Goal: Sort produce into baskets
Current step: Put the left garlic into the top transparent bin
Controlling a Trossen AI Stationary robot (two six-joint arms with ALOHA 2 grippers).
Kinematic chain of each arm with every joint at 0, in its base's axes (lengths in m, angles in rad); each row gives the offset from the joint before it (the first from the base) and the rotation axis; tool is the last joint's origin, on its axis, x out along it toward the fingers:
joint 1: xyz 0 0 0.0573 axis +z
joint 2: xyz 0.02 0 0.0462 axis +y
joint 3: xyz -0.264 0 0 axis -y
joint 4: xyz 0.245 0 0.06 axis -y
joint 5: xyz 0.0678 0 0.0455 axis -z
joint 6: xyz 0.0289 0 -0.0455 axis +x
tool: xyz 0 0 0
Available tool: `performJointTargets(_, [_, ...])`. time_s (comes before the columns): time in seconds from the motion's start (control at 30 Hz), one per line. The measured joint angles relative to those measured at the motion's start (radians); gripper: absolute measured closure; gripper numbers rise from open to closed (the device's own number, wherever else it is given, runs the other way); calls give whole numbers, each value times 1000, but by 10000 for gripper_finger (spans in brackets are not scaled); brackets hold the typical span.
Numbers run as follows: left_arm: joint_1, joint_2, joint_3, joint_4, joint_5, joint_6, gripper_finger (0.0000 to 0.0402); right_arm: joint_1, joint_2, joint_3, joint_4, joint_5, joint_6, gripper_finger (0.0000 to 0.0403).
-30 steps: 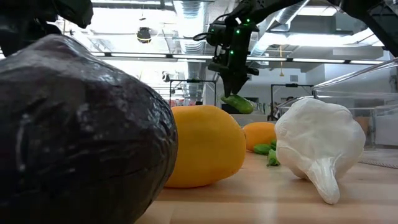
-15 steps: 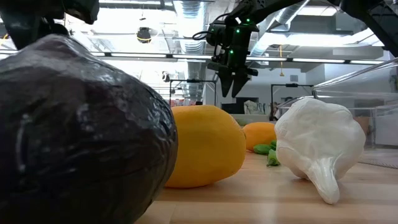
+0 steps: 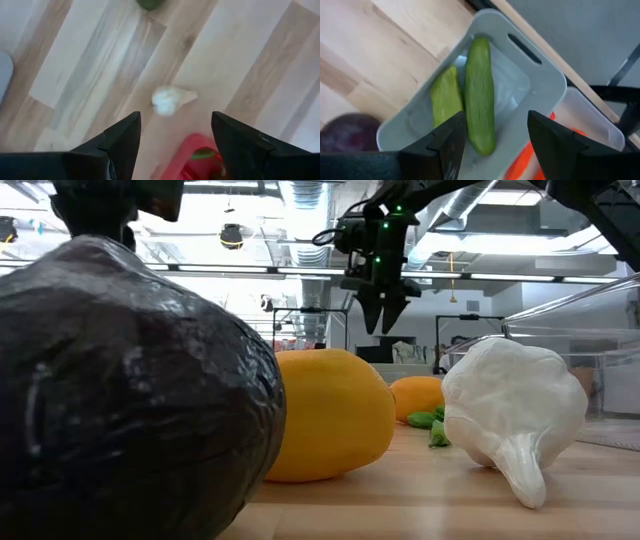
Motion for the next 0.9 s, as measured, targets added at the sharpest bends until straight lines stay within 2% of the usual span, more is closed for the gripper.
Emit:
performJointTargets(0.13, [23, 60, 0, 6, 4, 103, 171, 16, 0, 38, -73, 0, -34, 164])
performJointTargets(0.4, [29, 198, 0, 6, 21, 420, 171, 108, -36, 79, -122, 10, -125, 164])
performJointTargets(0.9, [30, 393, 0, 25, 47, 544, 171, 338, -327, 80, -146, 97, -106, 164])
